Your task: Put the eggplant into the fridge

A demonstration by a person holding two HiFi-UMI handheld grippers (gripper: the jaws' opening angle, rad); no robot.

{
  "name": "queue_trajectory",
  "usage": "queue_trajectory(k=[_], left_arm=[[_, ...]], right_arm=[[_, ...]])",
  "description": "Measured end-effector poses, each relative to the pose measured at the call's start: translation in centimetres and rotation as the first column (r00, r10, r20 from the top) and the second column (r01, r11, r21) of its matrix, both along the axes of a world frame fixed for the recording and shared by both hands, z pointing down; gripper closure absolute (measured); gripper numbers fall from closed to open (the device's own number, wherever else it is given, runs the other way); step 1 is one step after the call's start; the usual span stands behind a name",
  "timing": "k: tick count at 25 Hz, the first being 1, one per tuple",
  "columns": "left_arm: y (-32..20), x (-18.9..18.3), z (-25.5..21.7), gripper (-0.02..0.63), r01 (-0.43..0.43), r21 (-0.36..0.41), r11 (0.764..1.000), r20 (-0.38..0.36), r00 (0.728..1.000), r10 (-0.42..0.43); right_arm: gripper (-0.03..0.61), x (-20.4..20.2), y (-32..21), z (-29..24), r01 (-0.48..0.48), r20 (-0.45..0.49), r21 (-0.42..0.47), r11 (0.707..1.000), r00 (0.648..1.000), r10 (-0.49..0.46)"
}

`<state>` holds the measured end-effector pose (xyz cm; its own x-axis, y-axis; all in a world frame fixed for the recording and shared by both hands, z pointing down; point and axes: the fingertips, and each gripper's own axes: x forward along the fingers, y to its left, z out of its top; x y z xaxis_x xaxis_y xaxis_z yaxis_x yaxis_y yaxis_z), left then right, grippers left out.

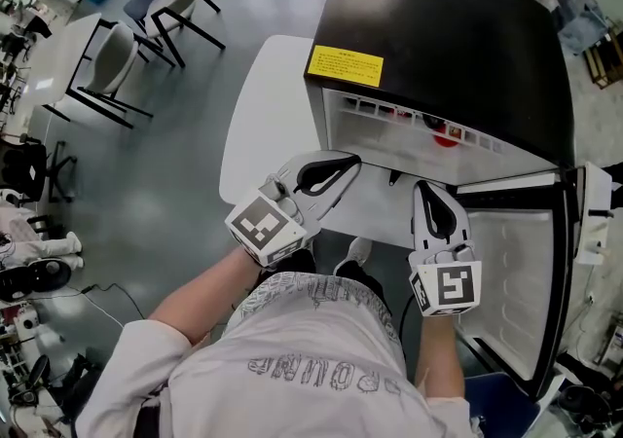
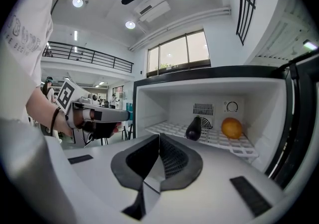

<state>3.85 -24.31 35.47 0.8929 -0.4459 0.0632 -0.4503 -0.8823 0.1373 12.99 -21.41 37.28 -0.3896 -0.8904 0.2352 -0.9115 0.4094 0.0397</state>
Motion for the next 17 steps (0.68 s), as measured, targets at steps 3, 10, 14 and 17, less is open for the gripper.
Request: queue_trajectory(k=[3,10,14,17], left_arm=[[-0.02,0.18,-0.27,0.609,0.003,0.005,1.000,-0.003,1.000,-0.003],[0.08,0.48,-0.22,0.608,0.008,0.013,1.000,-0.006,1.000,-0.008],[0.13,0.33,-0.13,0.609,0.019,0.008,1.000,-0.002,1.000,-0.019],[0.11,0.25,-0.19,0.609,0.026,0.006,1.000,-0.001,1.000,-0.026]], right_arm=[[0.572,-0.05,-0.06,-0.31,0.012,-0.002,0.004,1.000,1.000,-0.012],[0.572,0.03,-0.07,0.15,0.030,-0.028,-0.005,1.000,0.999,-0.030],[0.573,0.11,0.05,0.31,0.036,-0.017,-0.015,0.999,0.999,-0.036],[0.572,0.18,0.12,0.26,0.037,-0.005,-0.020,0.999,0.999,-0.037]])
